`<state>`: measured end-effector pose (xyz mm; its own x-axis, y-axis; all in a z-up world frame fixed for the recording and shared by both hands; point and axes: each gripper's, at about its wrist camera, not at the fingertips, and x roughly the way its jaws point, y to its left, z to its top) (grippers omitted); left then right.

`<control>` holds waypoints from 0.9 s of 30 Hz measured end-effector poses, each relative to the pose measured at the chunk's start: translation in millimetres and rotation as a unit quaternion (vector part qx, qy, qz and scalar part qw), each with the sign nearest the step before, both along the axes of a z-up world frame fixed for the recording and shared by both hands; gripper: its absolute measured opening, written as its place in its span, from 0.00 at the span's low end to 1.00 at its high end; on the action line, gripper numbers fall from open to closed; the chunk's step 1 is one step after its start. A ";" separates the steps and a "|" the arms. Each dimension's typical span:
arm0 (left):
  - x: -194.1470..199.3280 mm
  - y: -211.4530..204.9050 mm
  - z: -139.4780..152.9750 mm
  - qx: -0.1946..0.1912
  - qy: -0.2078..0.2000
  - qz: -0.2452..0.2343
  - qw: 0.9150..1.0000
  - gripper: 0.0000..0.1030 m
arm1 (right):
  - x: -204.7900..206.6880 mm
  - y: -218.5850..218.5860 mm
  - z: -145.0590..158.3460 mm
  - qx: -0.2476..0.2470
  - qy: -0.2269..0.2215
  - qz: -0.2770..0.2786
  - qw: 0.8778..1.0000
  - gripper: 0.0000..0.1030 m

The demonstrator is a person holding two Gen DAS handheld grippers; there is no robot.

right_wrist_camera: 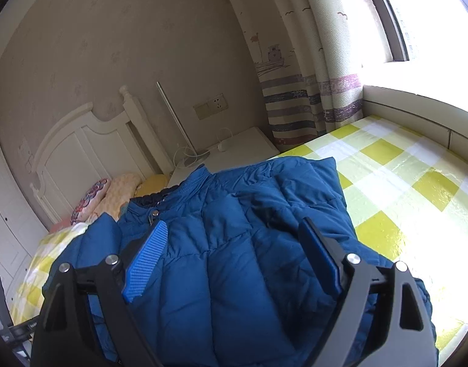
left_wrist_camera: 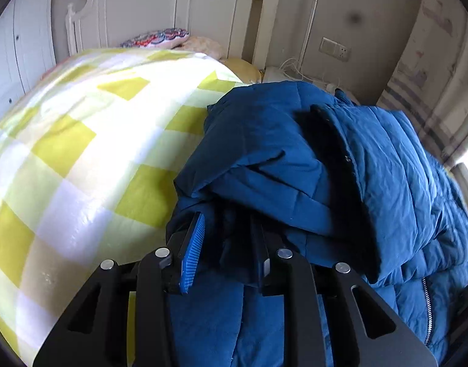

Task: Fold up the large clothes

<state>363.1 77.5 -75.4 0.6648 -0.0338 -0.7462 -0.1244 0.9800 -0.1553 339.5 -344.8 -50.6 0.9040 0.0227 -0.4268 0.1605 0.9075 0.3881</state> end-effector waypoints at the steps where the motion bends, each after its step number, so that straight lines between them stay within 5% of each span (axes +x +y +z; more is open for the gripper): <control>1: -0.5 4.2 -1.6 -0.009 0.000 0.000 1.000 0.20 | 0.1 2.8 1.2 -0.008 -0.001 0.001 1.000 0.84; 5: -2.2 13.7 -3.9 -0.039 -0.002 -0.001 0.999 0.22 | -6.6 34.7 11.6 -0.065 -0.026 0.039 0.997 0.84; 8: -2.1 14.5 -3.7 -0.040 -0.002 -0.001 0.999 0.22 | -12.1 98.1 23.7 -0.146 -0.031 0.147 0.978 0.84; 10: -4.5 14.8 -0.7 -0.041 -0.002 -0.001 0.999 0.22 | -20.8 144.5 28.4 -0.207 -0.035 0.215 0.954 0.84; 14: -6.2 16.1 0.8 -0.049 -0.003 -0.001 0.999 0.23 | -30.6 237.1 24.3 -0.316 -0.014 0.341 0.885 0.83; 17: -5.6 16.9 0.4 -0.054 -0.004 -0.002 0.999 0.23 | -15.6 271.0 9.3 -0.348 0.023 0.372 0.861 0.82; 20: -4.6 17.4 -0.4 -0.056 -0.004 -0.002 0.998 0.24 | 14.3 282.3 -15.3 -0.351 0.077 0.374 0.855 0.81; 22: -4.1 18.0 -1.0 -0.059 -0.004 -0.003 0.998 0.24 | 21.1 279.7 -15.2 -0.332 0.079 0.377 0.861 0.72; 26: -4.2 18.6 -1.3 -0.063 -0.005 -0.005 0.998 0.34 | 19.2 257.7 -0.4 -0.255 0.071 0.411 0.873 0.41; 27: -4.0 18.7 -1.4 -0.064 -0.004 -0.006 0.998 0.35 | 18.5 252.1 2.6 -0.242 0.068 0.413 0.876 0.24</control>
